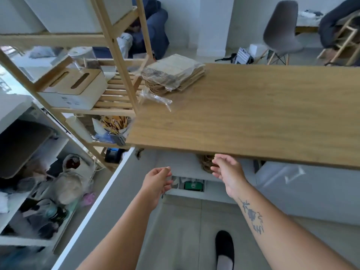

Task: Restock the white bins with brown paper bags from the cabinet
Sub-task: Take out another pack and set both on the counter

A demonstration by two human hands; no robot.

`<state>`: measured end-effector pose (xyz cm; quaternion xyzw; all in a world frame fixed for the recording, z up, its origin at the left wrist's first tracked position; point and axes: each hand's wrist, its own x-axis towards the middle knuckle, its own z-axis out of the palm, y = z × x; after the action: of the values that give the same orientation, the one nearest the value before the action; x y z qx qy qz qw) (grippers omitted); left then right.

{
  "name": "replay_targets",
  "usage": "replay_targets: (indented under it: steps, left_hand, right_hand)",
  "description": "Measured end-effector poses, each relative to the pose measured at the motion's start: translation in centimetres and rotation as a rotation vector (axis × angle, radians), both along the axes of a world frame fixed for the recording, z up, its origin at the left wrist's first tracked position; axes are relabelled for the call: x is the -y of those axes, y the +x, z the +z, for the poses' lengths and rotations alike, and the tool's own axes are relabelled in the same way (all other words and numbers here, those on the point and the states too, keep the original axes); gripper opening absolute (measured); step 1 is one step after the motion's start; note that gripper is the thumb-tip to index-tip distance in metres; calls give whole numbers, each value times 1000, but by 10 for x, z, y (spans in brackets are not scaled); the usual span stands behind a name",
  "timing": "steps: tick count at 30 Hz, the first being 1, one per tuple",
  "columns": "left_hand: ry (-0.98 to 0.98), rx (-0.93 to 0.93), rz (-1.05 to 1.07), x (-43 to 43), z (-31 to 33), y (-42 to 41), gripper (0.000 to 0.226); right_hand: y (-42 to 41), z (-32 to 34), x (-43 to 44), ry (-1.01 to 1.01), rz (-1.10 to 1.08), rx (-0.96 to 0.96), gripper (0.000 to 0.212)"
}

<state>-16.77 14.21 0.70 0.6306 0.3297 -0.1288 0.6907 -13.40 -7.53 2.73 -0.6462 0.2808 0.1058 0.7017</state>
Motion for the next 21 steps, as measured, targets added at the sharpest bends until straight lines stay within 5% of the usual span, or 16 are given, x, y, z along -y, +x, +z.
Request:
replay_targets:
  steps: [14, 21]
  left_hand:
    - [49, -174, -135, 49, -61, -12, 41]
    - [50, -142, -117, 79, -126, 56, 49]
  right_hand:
    - [-38, -77, 53, -154, 158, -338, 23]
    - [44, -154, 70, -206, 226, -314, 64]
